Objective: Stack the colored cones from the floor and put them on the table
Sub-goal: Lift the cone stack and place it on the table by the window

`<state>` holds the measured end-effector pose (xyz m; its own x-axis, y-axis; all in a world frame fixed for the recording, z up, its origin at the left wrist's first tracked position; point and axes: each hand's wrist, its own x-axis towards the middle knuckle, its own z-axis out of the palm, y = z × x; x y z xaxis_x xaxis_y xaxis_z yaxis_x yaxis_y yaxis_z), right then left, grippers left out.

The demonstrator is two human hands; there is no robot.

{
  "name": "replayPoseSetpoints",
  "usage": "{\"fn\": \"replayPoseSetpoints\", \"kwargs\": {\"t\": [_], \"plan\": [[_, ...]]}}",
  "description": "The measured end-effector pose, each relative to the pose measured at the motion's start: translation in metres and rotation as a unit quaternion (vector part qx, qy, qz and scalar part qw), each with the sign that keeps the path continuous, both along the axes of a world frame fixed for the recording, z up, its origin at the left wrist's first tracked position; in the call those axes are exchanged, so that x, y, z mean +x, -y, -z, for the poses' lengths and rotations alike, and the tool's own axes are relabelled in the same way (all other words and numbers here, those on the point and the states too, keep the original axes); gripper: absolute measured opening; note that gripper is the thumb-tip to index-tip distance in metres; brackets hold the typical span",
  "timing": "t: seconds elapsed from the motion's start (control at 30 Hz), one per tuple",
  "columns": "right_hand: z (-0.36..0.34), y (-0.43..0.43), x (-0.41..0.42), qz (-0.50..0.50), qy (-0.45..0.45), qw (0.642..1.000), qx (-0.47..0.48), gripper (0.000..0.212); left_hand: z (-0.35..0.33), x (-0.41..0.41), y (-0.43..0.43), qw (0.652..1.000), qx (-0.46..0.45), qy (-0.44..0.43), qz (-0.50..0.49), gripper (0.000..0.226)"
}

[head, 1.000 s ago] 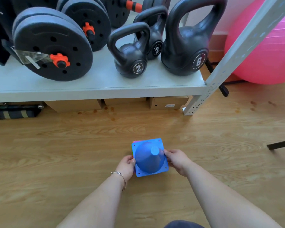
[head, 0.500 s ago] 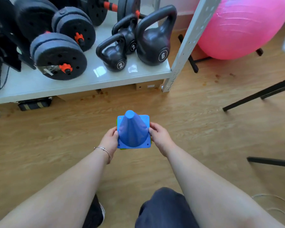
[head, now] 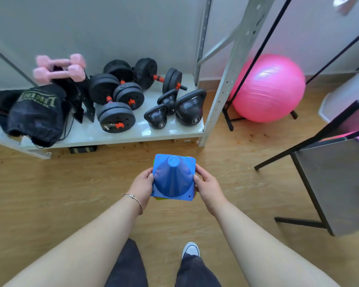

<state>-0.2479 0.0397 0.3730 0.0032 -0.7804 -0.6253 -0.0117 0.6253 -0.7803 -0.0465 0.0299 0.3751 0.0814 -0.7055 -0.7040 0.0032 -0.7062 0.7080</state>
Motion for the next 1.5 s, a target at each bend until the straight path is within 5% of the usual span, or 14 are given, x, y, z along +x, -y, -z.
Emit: {"fn": "replayPoseSetpoints", "kwargs": {"t": [0.63, 1.2, 1.5], "plan": [[-0.237, 0.016, 0.000, -0.036, 0.005, 0.990, -0.137, 0.037, -0.270, 0.011, -0.006, 0.985, -0.160, -0.053, -0.038, 0.035], [-0.340, 0.056, 0.054, -0.048, -0.137, 0.954, -0.261, 0.035, -0.349, 0.031, 0.025, 0.981, -0.180, -0.029, -0.071, 0.047], [-0.359, 0.092, 0.098, -0.029, -0.153, 0.949, -0.274, 0.035, -0.370, 0.074, 0.064, 0.963, -0.221, -0.133, -0.074, 0.039]]}}
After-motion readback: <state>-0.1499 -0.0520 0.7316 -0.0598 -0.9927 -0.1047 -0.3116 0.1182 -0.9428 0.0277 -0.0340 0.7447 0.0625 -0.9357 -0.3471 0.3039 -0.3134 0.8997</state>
